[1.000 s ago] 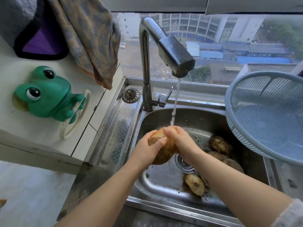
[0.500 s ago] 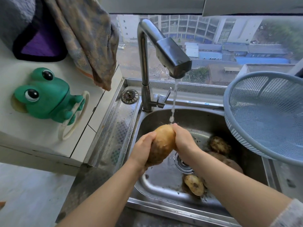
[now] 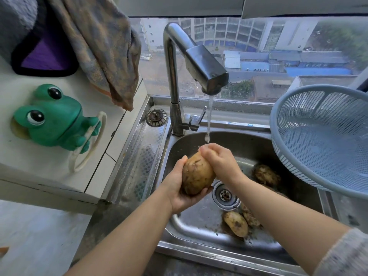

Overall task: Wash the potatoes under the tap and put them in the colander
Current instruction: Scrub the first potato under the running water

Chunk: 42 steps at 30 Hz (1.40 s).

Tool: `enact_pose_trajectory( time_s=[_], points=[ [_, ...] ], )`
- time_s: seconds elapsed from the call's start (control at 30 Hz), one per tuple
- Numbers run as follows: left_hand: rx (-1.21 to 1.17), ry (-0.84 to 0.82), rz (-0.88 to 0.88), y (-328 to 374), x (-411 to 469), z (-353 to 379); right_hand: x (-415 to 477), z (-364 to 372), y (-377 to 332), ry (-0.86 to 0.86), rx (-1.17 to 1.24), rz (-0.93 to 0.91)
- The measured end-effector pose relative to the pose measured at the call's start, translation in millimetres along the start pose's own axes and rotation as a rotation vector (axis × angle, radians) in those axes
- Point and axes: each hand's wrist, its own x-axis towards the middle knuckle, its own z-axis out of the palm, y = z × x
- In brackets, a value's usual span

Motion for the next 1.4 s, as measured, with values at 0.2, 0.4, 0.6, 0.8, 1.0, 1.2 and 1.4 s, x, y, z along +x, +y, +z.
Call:
enact_pose_trajectory(
  time_s=[0.2, 0.4, 0.6, 0.8, 1.0, 1.2, 1.4],
  points=[
    [0.385, 0.127, 0.488, -13, 7, 1, 3, 6, 2, 0.109, 0.151, 0.333],
    [0.377, 0.196, 0.508, -9, 15, 3, -6, 7, 4, 0.111, 0.042, 0.324],
    [0.337, 0.193, 0.198, 17, 20, 2, -15, -20, 3, -0.199, -0.173, 0.081],
    [0.435, 0.141, 0.201, 27, 27, 14, 0, -47, -9, -0.424, -0.562, -0.075],
    [0.713, 0.286, 0.593, 21, 32, 30, -5, -40, -6, -0.202, -0.746, -0.144],
    [0.422, 0.256, 0.534, 0, 42, 27, -20, -29, -13, -0.126, -1.019, -0.244],
    [0.305, 0.308, 0.403, -5, 50, 29, -16, -32, -22, -0.306, -1.052, -0.156]
  ],
)
